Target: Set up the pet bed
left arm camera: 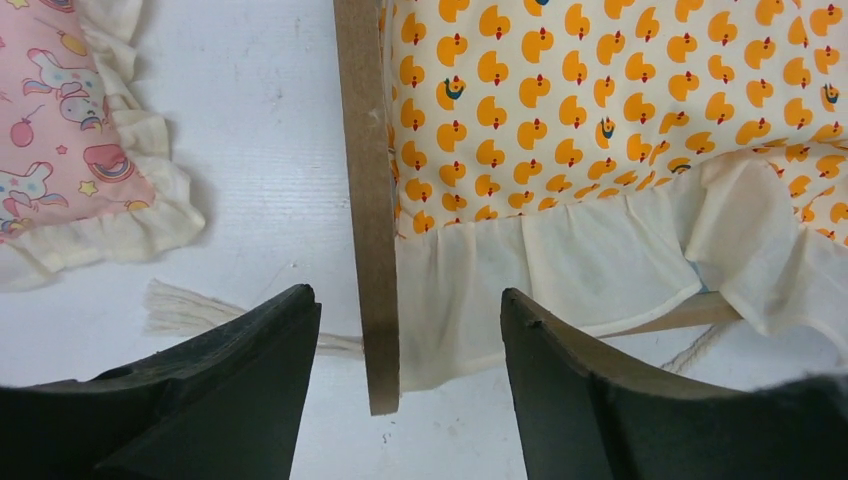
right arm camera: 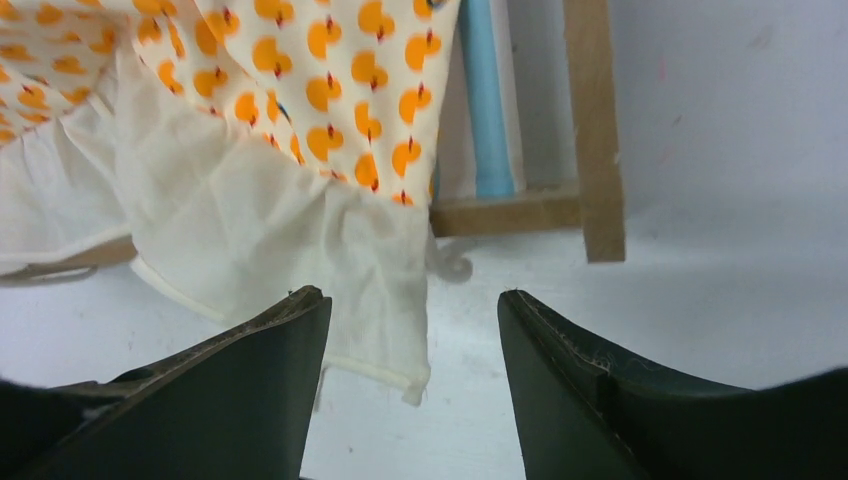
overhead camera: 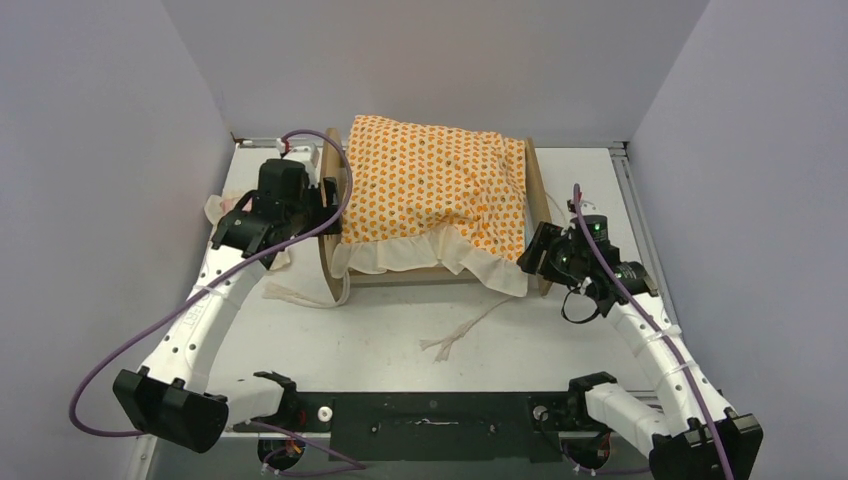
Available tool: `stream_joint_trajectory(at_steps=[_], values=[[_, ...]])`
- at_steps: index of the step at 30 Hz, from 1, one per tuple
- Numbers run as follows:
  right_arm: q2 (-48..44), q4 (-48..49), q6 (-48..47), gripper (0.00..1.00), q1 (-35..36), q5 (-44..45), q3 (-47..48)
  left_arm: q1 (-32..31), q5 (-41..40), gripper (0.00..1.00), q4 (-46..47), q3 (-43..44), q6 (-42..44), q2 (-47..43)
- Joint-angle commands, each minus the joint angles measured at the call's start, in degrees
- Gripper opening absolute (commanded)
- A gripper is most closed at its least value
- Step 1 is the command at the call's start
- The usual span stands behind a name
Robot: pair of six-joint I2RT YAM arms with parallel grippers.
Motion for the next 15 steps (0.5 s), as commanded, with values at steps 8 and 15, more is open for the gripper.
stream_joint_trajectory(at_steps=[8, 15], values=[[-5.67, 9.06, 10.97, 0.52, -0.42, -9.68, -13.82, -17.94, -17.34, 0.65, -11.14, 7.71, -2.41, -6.53], [-5.95, 7.86, 8.86, 0.14, -0.61, -8.45, -13.90, -30.70, -26.34, 0.65, -11.08, 4.93, -6.65, -0.22]])
